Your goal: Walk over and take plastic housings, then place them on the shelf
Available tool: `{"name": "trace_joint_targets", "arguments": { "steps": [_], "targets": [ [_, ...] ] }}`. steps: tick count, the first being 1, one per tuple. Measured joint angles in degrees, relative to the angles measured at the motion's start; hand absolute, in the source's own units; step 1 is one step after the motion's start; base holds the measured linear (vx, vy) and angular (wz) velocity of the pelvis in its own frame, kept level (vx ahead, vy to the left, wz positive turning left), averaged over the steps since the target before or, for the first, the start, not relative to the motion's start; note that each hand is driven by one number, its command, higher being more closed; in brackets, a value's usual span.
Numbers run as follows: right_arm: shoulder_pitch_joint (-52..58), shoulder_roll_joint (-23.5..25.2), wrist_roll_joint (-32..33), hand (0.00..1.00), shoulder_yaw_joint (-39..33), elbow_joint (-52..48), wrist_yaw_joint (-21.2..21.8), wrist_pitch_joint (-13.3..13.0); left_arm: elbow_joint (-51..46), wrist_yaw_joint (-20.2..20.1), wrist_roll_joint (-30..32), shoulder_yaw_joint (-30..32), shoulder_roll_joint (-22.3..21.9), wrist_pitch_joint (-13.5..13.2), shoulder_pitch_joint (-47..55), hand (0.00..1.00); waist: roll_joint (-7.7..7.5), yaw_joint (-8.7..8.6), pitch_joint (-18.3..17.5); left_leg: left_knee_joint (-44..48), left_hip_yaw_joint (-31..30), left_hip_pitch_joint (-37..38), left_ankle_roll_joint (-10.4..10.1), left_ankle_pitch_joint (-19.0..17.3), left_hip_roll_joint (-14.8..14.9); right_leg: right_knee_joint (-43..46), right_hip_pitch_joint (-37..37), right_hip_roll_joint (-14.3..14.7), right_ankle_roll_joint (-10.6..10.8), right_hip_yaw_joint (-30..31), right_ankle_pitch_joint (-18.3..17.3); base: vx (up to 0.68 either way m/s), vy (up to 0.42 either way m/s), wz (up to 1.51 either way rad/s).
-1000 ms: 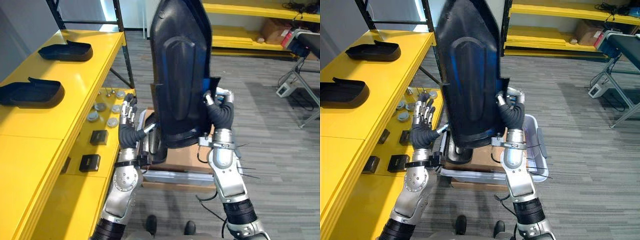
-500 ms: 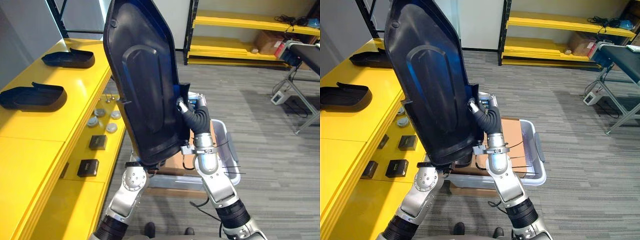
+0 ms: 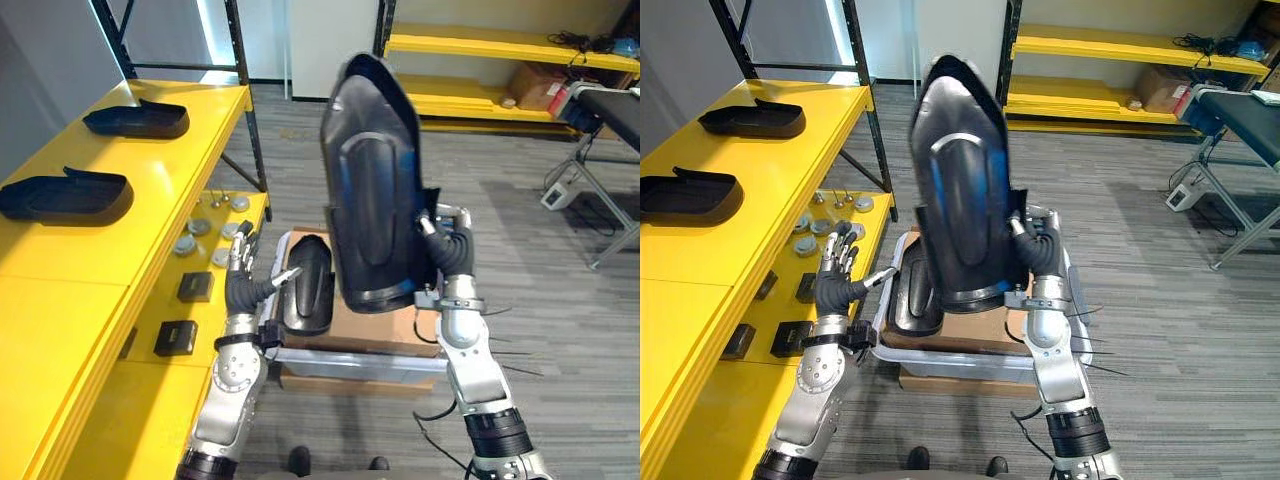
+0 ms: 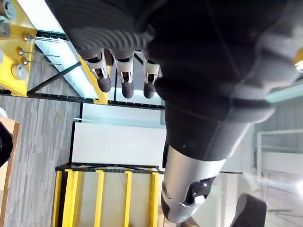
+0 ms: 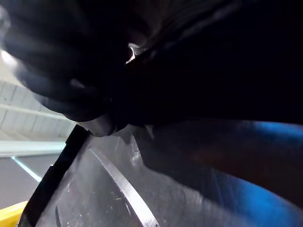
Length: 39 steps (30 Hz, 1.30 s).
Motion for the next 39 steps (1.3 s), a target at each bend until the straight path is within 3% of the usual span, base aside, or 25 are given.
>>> {"name": "trace_joint_targets", "arguments": {
  "steps": [10,20,34,35,38,39],
  "targets": [
    [0.0,0.2,-4.4,1.0,0.0,0.0,0.0,1.9,-4.6,-1.3,-2.2,-1.0,0.0,-1.0,1.8,0.0,0.15,0.19,-0.2,0.0,-0.9,-0.5,-0.2,-0.1,0.0,-0.1,-0.1,0.0,-0.1,-0.7,0.0,0.0,-0.004,0.05],
    [0.0,1.6,-5.8,1.0,4.1,0.4,0.0,2.2,-7.5,-2.1,-1.4,-9.1,-1.3,-0.8,1.6,0.0,0.16,0.15,-0.2,0.0,-1.2,-0.7,0.4,0.3,0.0,-0.2,0.0,0.0,0.2,-1.4,0.1,0.01,-0.008,0.02],
    [-0.2,5.1,-5.6,1.0,13.5,1.7,0.1,2.1,0.7,1.2,2.4,-13.2,-3.2,2.0,-1.1,0.0,0.02,0.17,-0.4,0.0,-0.9,-0.6,0.0,0.1,0.0,0.0,-0.1,0.0,0.0,-0.9,0.0,0.0,-0.001,0.0],
    [-0.2,5.1,-5.5,1.0,13.9,1.7,0.1,2.1,1.3,1.5,2.4,-13.2,-3.2,2.1,-1.1,1.0,-0.02,0.15,-0.5,0.0,-0.7,-0.6,0.0,0.1,0.0,0.0,-0.2,0.0,-0.1,-0.7,0.0,0.0,0.0,-0.09],
    [-0.2,5.1,-4.4,1.0,14.5,1.7,0.0,2.1,2.2,2.3,2.4,-13.5,-3.2,2.5,-1.1,1.0,0.01,0.16,-1.0,0.0,0.0,-0.7,0.0,0.0,0.0,0.0,-0.6,0.0,-0.1,0.0,0.0,0.0,-0.001,-0.12],
    [-0.2,5.1,-3.9,0.0,14.6,1.7,0.0,2.1,2.3,2.8,2.3,-13.5,-3.2,2.5,-1.1,1.0,0.01,0.15,-1.4,0.0,0.2,-1.0,0.0,0.0,0.1,0.0,-1.0,0.0,-0.1,0.2,0.1,0.0,-0.004,-0.11]
  ]
}}
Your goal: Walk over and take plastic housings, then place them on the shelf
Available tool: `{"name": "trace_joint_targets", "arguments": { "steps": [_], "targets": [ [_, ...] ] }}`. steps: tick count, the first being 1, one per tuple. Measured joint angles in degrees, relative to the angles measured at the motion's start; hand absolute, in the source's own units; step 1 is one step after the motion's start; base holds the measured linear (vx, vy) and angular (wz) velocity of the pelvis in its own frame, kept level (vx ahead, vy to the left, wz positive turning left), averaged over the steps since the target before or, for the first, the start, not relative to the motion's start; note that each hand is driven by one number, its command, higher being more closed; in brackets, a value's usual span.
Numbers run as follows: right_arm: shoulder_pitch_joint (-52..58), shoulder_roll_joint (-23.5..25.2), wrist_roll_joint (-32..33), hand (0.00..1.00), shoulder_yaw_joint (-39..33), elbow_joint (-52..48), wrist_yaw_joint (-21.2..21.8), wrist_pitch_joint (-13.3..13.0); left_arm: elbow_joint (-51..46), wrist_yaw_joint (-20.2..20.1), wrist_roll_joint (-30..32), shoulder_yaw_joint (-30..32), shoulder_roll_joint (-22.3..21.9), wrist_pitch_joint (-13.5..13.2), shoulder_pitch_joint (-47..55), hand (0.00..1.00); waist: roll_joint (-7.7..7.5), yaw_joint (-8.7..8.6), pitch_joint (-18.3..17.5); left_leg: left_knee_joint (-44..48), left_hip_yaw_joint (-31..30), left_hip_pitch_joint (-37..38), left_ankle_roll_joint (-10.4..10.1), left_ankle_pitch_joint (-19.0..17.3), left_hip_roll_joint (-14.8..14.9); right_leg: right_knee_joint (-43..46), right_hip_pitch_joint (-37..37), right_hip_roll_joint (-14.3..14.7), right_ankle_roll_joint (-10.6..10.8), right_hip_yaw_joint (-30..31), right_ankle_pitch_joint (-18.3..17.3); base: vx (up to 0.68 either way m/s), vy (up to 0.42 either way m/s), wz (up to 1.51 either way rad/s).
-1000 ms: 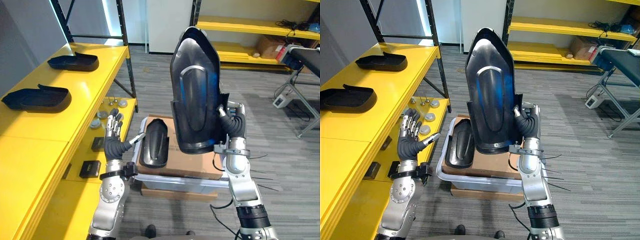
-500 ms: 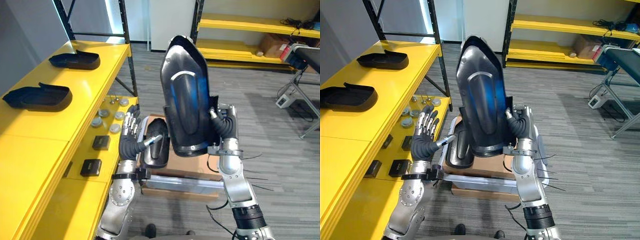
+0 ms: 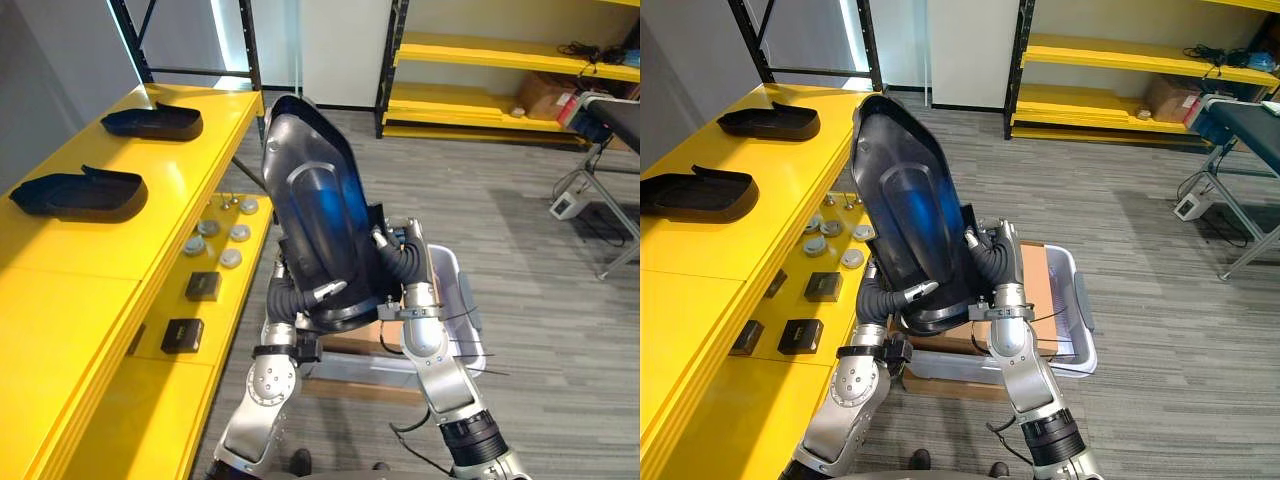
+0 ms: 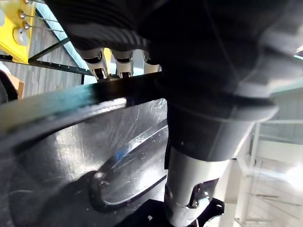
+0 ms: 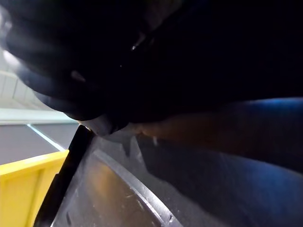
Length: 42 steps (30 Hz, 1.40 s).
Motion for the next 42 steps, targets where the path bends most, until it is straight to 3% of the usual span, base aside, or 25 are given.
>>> {"name": "trace_joint_targets", "arguments": {
  "steps": [7,13,19,22,27,30,33,34,38,40,42],
  "targets": [
    [0.0,0.0,6.4,0.0,2.6,-0.1,0.7,-0.9,3.8,1.0,-0.2,0.4,0.0,0.7,-0.6,1.0,-0.06,-0.1,-0.5,0.0,0.2,0.1,0.0,0.0,0.0,0.0,0.0,0.1,0.0,0.2,0.0,0.0,-0.002,-0.01],
    [-0.2,-0.9,22.3,0.0,4.3,-0.1,8.2,-3.3,3.9,0.7,-0.2,3.4,1.4,2.1,-0.6,1.0,-0.18,0.05,-1.0,0.0,0.1,0.1,0.0,0.0,0.0,0.0,0.1,0.0,0.0,0.1,0.0,0.0,0.0,0.0],
    [-0.3,-3.0,26.7,0.0,3.1,-2.3,11.7,-3.9,3.1,-1.4,0.0,5.9,1.0,2.1,-0.6,1.0,-0.19,0.01,-1.0,0.0,0.2,0.3,0.0,0.0,0.0,0.0,0.2,0.0,0.0,0.2,0.0,0.0,0.0,0.0],
    [-0.2,-4.1,27.6,0.0,-1.0,-7.8,12.9,-5.5,0.9,-1.5,0.2,9.0,1.0,2.1,-0.2,1.0,-0.19,-0.04,-1.0,0.0,0.4,0.4,0.0,0.0,0.0,0.0,0.2,0.0,0.0,0.3,0.0,0.0,0.0,0.0],
    [2.4,-4.3,30.4,0.0,-14.2,-11.6,12.6,-9.0,-1.5,-1.5,1.6,13.5,1.0,1.9,1.8,1.0,-0.19,-0.09,-1.0,0.0,0.9,0.7,0.0,0.0,0.0,0.0,0.4,0.0,0.0,0.4,0.0,0.0,0.0,-0.01],
    [6.9,-2.6,40.4,0.0,-24.6,-11.4,12.4,-10.2,-4.4,-1.7,2.3,15.0,0.7,1.9,5.1,1.0,-0.17,-0.2,-1.0,0.0,0.8,0.7,-0.2,-0.2,0.0,0.0,0.5,-0.1,0.1,0.2,-0.1,0.0,0.0,0.0],
    [10.5,-1.6,46.5,0.0,-31.5,-10.2,11.2,-12.1,-6.1,-2.7,2.3,16.3,0.0,1.8,7.2,1.0,-0.07,-0.62,-1.0,0.0,0.9,0.7,-0.1,-0.3,0.0,-0.1,0.4,0.0,0.1,0.1,-0.1,0.0,0.0,0.0],
    [12.2,-1.6,47.3,0.0,-34.5,-7.4,10.6,-12.9,-7.3,-2.9,2.3,17.2,-0.1,1.7,8.6,1.0,0.01,-1.46,-1.0,0.0,0.9,0.6,-0.1,-0.3,0.0,-0.1,0.4,0.0,0.2,0.1,-0.2,0.0,0.0,0.0],
    [16.4,-1.7,46.8,0.0,-39.0,5.9,9.0,-12.4,-9.1,-4.2,2.3,18.6,-0.3,1.4,10.4,1.0,0.34,-2.01,-1.1,0.0,1.1,0.1,-0.2,-0.5,0.1,-0.2,-0.2,0.0,0.3,0.3,-0.2,0.0,0.0,-0.04],
    [17.6,-1.8,46.2,0.0,-41.4,20.3,9.0,-9.5,-10.2,-5.4,2.1,19.4,-0.5,0.2,11.7,1.0,0.7,-2.43,-1.2,0.0,1.1,0.0,-0.2,-0.6,0.2,-0.2,-0.2,0.0,0.3,0.3,-0.3,0.0,0.0,0.0],
    [18.4,-2.4,45.8,0.0,-41.3,31.1,9.4,-8.2,-10.9,-6.4,1.7,19.5,-0.4,-0.5,12.5,1.0,1.12,-2.76,-1.0,0.0,0.9,0.0,-0.3,-0.7,0.3,-0.4,-0.1,-0.1,0.3,0.5,-0.2,0.0,0.0,0.0]
  ]
}}
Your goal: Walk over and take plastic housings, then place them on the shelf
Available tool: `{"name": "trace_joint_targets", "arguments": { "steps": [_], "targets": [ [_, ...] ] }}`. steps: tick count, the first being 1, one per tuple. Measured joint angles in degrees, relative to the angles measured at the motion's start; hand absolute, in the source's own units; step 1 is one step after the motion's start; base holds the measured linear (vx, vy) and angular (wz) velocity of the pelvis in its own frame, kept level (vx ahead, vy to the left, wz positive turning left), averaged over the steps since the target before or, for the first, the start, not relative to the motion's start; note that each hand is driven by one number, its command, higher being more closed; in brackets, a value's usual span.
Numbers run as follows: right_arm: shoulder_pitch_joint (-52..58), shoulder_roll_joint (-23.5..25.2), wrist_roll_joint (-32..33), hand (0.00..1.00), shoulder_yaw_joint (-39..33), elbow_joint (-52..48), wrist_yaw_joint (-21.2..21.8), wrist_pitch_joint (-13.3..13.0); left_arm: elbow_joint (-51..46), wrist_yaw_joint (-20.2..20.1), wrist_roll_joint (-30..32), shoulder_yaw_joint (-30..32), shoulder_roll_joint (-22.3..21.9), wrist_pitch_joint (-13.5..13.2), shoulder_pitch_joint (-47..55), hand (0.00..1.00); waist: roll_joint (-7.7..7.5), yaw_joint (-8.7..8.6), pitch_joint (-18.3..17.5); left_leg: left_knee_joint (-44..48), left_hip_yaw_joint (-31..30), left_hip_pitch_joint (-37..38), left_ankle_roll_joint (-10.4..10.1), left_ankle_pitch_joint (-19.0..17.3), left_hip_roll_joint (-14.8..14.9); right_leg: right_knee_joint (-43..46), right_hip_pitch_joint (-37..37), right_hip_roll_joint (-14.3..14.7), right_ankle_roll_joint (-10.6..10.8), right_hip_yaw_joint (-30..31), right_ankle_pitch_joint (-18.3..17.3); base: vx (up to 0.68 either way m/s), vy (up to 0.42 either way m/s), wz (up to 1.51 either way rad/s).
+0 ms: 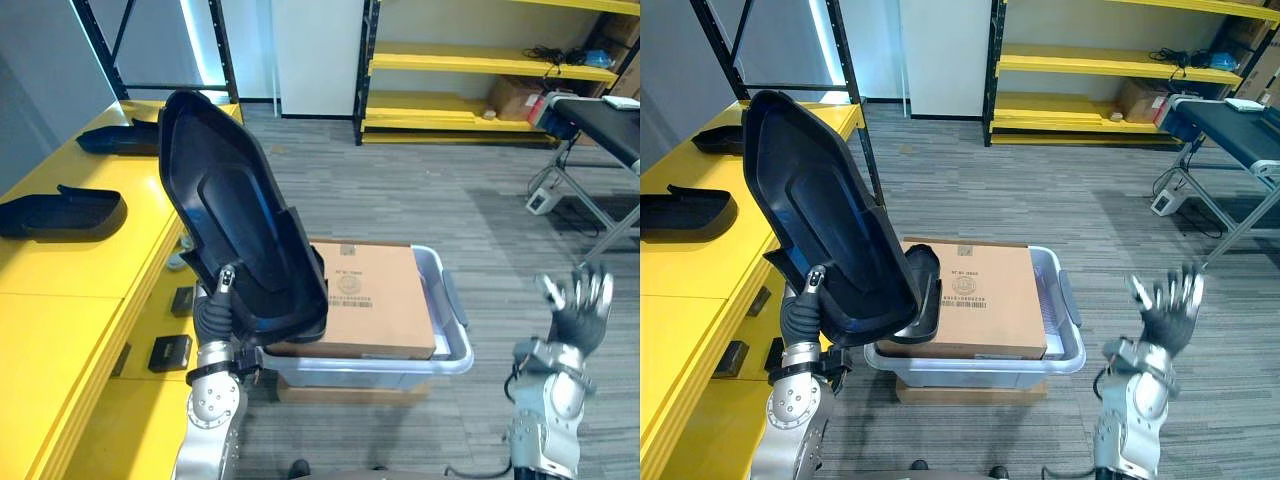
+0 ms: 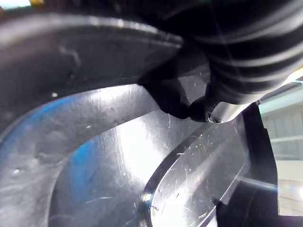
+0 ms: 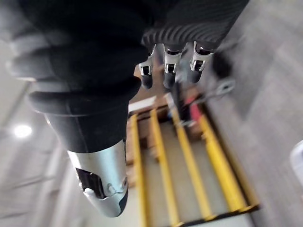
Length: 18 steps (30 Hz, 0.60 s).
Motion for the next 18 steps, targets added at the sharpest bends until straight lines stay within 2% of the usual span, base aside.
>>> {"name": "trace_joint_targets", "arguments": {
  "steps": [3,6,11,13,15,16,17,18],
  "targets": [
    [1.2,-0.4,-1.6,0.0,0.5,14.5,2.7,3.4,0.0,-1.9,-0.7,-0.2,0.0,-0.4,0.0,1.0,0.7,0.26,0.1,0.0,-0.9,-0.3,-0.1,0.0,0.1,-0.3,0.2,0.1,-0.2,-0.4,0.1,0.0,0.0,0.09],
    [2.5,-0.3,-4.2,0.0,1.9,22.8,5.3,4.7,0.0,-3.4,-1.8,-0.2,0.0,-0.4,0.1,1.0,0.88,0.37,0.2,0.0,-1.6,-0.4,-0.2,-0.2,0.2,-0.3,0.7,0.4,-0.1,-1.0,0.1,0.0,-0.021,0.11],
    [3.7,0.6,-9.6,0.0,5.8,29.0,7.1,6.2,0.0,-4.1,-2.2,-2.2,-0.1,-0.4,1.2,1.0,0.57,1.2,1.4,0.5,-5.9,0.2,-0.3,-0.1,-0.1,2.1,2.3,0.0,0.0,-5.4,-2.2,0.02,-0.039,0.47],
    [3.1,1.7,-11.4,0.0,7.9,28.7,7.1,6.2,0.0,-5.1,-2.3,-2.9,-0.7,-0.4,1.4,1.0,0.56,1.49,4.2,3.8,-11.1,-1.2,-0.7,-0.6,-1.7,6.9,3.2,-1.7,0.5,-11.1,-5.4,-0.02,-0.023,1.31],
    [2.9,2.1,-12.1,0.0,8.7,27.6,7.1,6.2,-0.6,-5.1,-2.3,-3.5,-0.9,-0.4,1.5,1.0,0.62,1.88,5.2,6.2,-14.6,-3.2,-0.6,-0.9,-3.1,9.6,3.1,-3.1,0.8,-15.2,-7.2,-0.04,0.006,1.52],
    [2.8,2.0,-12.4,0.0,9.5,25.7,6.9,6.1,-2.1,-5.1,-2.4,-4.0,-1.6,-0.4,1.6,1.0,0.79,2.74,6.2,9.2,-15.9,-6.3,0.1,-2.1,-4.2,12.1,3.0,-4.7,1.2,-20.8,-8.9,-0.03,0.024,1.73],
    [2.6,2.0,-12.5,0.0,9.5,24.9,6.8,6.1,-2.7,-5.1,-2.4,-4.1,-1.9,-0.4,1.7,1.0,0.86,2.73,6.4,10.1,-14.6,-7.8,0.1,-2.7,-4.1,12.7,3.2,-5.2,1.3,-23.4,-9.3,-0.03,0.032,2.19],
    [2.5,1.7,-12.8,0.0,9.5,23.5,6.8,6.0,-3.6,-5.1,-2.6,-4.0,-2.3,-0.5,1.6,1.0,0.95,2.85,6.8,11.6,-9.7,-10.0,0.4,-3.3,-2.9,13.6,3.4,-6.3,1.6,-27.9,-9.8,-0.03,0.031,1.91]
  ]
}}
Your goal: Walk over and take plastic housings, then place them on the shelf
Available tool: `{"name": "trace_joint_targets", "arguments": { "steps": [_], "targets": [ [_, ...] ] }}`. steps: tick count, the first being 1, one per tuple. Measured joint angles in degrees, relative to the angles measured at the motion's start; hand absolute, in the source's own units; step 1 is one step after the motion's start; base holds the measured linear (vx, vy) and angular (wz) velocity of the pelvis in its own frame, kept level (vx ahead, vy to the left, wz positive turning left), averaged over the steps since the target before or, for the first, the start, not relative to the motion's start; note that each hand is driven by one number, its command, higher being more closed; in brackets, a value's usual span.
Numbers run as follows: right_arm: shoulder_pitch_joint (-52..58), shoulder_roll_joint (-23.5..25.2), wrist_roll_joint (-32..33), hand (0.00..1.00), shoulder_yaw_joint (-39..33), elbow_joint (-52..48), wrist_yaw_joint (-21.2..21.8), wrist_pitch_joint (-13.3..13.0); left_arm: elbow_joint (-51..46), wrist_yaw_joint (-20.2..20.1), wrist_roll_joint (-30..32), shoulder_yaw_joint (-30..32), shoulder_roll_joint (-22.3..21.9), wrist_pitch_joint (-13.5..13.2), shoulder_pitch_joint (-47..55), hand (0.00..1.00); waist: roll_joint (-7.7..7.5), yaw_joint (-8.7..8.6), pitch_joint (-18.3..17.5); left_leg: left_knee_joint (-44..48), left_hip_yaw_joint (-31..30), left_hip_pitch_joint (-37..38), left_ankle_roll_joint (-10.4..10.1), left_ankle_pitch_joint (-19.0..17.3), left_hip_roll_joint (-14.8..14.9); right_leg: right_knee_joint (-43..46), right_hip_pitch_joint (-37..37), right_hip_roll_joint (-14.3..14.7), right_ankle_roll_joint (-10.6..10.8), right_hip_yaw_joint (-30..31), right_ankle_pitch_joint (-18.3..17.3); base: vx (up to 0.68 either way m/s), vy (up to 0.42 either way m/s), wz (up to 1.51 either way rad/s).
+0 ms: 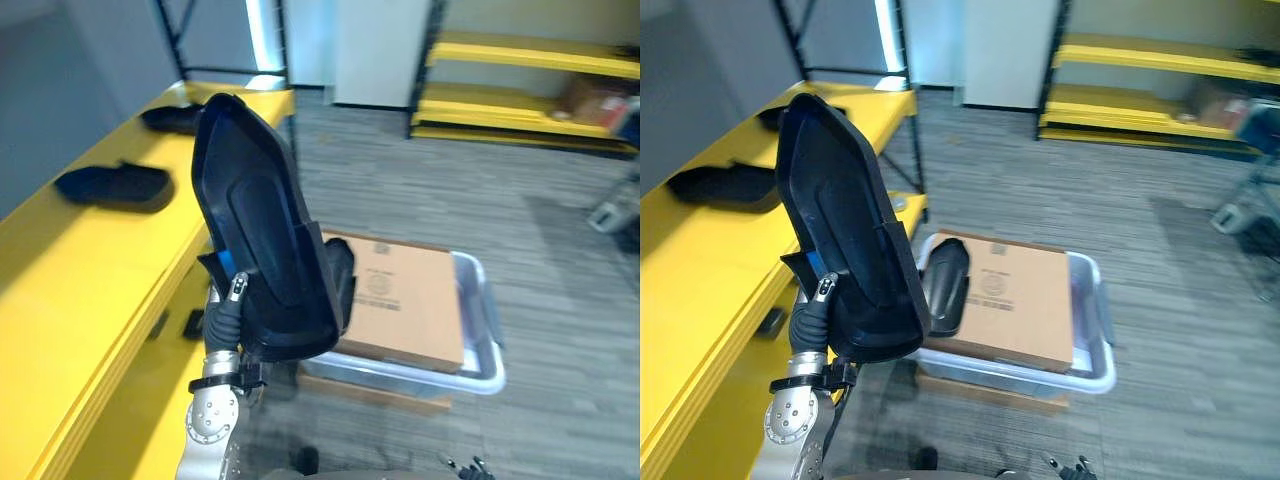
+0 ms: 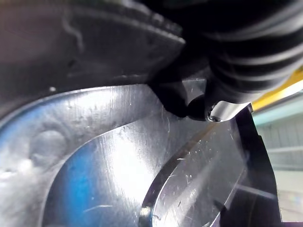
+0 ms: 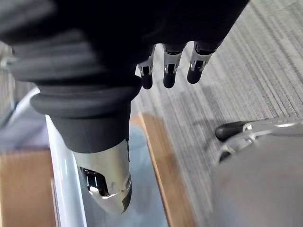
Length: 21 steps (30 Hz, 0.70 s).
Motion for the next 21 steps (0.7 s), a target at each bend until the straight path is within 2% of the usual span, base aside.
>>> {"name": "trace_joint_targets", "arguments": {
  "steps": [1,2,4,6,7,10,11,12,13,14,15,17,18,19,21],
  "targets": [
    [-1.2,-0.6,-0.1,0.0,0.0,-1.3,-0.1,-0.1,-0.2,0.0,-0.7,0.0,-0.8,-0.1,0.0,1.0,0.76,0.4,0.7,1.8,8.6,-2.3,0.9,-0.7,2.6,1.3,0.9,-0.8,0.4,-3.9,-0.5,-0.03,0.045,1.81],
    [-1.7,-0.9,-0.2,0.0,0.1,-1.9,-0.1,-0.1,-0.1,0.1,-1.1,0.2,-1.2,0.0,0.0,1.0,1.05,0.37,1.2,2.5,13.2,-2.6,1.2,-0.8,4.1,1.8,1.9,-1.2,0.7,-5.8,-0.7,-0.03,0.068,1.62],
    [-2.3,-1.1,-0.5,0.0,1.4,-3.6,-0.1,-0.3,0.4,0.1,-1.4,-0.4,-1.6,0.0,0.3,1.0,0.59,0.29,1.2,3.4,28.9,-1.8,3.3,-2.4,7.5,2.0,5.4,-2.9,1.7,-12.6,-1.1,0.02,0.055,1.53],
    [-3.8,-0.9,-0.5,0.0,2.4,-3.6,-0.1,-0.3,0.5,0.0,-1.4,-0.8,-1.6,-0.7,0.2,1.0,0.33,0.32,1.1,4.5,37.7,-1.9,3.7,-2.9,9.0,0.4,7.0,-4.2,2.4,-16.2,-1.0,0.07,0.096,1.02],
    [-4.4,-1.0,-0.6,0.0,2.5,-3.5,-0.1,-0.2,0.8,0.0,-1.4,-1.2,-1.6,-1.1,0.1,1.0,0.53,0.41,1.1,4.6,38.9,-2.2,3.7,-2.9,9.0,0.4,7.3,-4.1,2.8,-17.1,-1.2,0.07,0.119,0.75],
    [-6.2,0.8,-2.0,0.0,2.9,-2.6,-0.1,0.3,4.2,-0.1,-1.8,-3.1,-1.4,-1.2,-0.8,1.0,-0.15,1.53,1.0,6.3,36.9,-2.3,5.0,-5.1,5.8,1.0,9.4,-6.3,2.8,-18.7,-1.4,0.09,0.133,0.49],
    [-6.4,1.2,-2.5,0.0,2.9,-2.6,-0.2,1.0,5.7,-0.1,-1.8,-4.0,-1.4,-1.1,-1.9,1.0,-0.4,1.66,1.1,8.1,36.0,-2.2,5.5,-7.0,4.9,4.1,10.2,-8.1,0.8,-19.2,-1.8,0.16,0.149,0.62],
    [-6.4,1.4,-3.0,0.0,3.0,-2.6,-0.1,1.5,6.7,-0.1,-1.8,-5.0,-1.3,-1.0,-2.9,1.0,-0.39,1.4,1.1,9.8,34.5,-1.9,6.1,-8.4,4.3,11.1,9.6,-10.7,-3.6,-16.2,-1.6,0.22,0.198,0.66],
    [-6.4,1.4,-3.1,0.0,3.0,-2.6,-0.1,1.6,6.8,-0.1,-1.7,-5.6,-1.0,-0.9,-3.4,1.0,-0.45,1.23,1.2,10.6,33.1,-1.6,6.8,-9.1,4.1,15.3,8.3,-11.9,-5.8,-13.2,-0.5,0.23,0.197,0.74],
    [-6.2,1.6,-3.4,0.0,3.3,-1.9,-0.1,1.6,7.9,0.0,-1.6,-7.1,-0.1,-1.0,-5.3,1.0,-0.42,0.42,0.9,11.0,31.0,-0.6,6.2,-9.8,3.9,21.6,4.7,-11.6,-5.4,-3.2,-1.9,0.24,0.164,0.8],
    [-7.1,1.7,-3.4,0.0,3.7,-0.6,-0.1,1.7,8.8,0.0,-1.3,-7.3,1.1,-1.0,-7.1,1.0,-0.81,-0.16,0.7,9.7,28.9,0.6,5.9,-9.7,3.5,23.2,0.9,-9.1,-3.3,5.0,-5.2,0.2,0.107,0.75],
    [-7.4,1.4,-3.4,0.0,4.1,-0.2,-0.2,1.8,10.1,0.1,-1.1,-7.3,1.9,-1.0,-8.8,1.0,-1.08,-0.23,0.6,8.3,27.4,2.3,5.8,-9.5,3.0,22.4,-3.6,-6.6,-3.1,11.0,-7.6,0.2,0.082,0.61],
    [-6.9,1.5,-3.4,0.0,4.2,-0.2,-0.3,1.8,11.0,0.1,-1.1,-7.7,2.0,-0.9,-9.8,1.0,-1.02,-0.95,0.7,8.3,24.4,3.6,5.8,-9.5,2.1,20.1,-7.0,-3.8,-3.1,15.5,-8.7,0.25,0.058,1.15],
    [-6.2,1.8,-3.4,0.0,4.4,-0.3,-0.4,1.9,11.2,0.2,-1.1,-8.6,2.1,-0.9,-10.3,1.0,-1.01,-2.01,0.7,8.6,21.3,4.4,6.0,-9.6,1.4,18.4,-9.4,-1.6,-2.7,19.8,-9.0,0.2,0.017,1.39],
    [-5.4,2.0,-3.4,0.0,4.6,-0.4,-0.4,1.9,11.3,0.1,-1.0,-9.6,2.1,-1.0,-10.5,1.0,-0.92,-2.93,0.8,9.6,19.2,5.0,6.0,-10.0,1.4,16.2,-11.0,0.5,-2.0,24.2,-8.6,0.17,-0.023,1.18]
  ]
}}
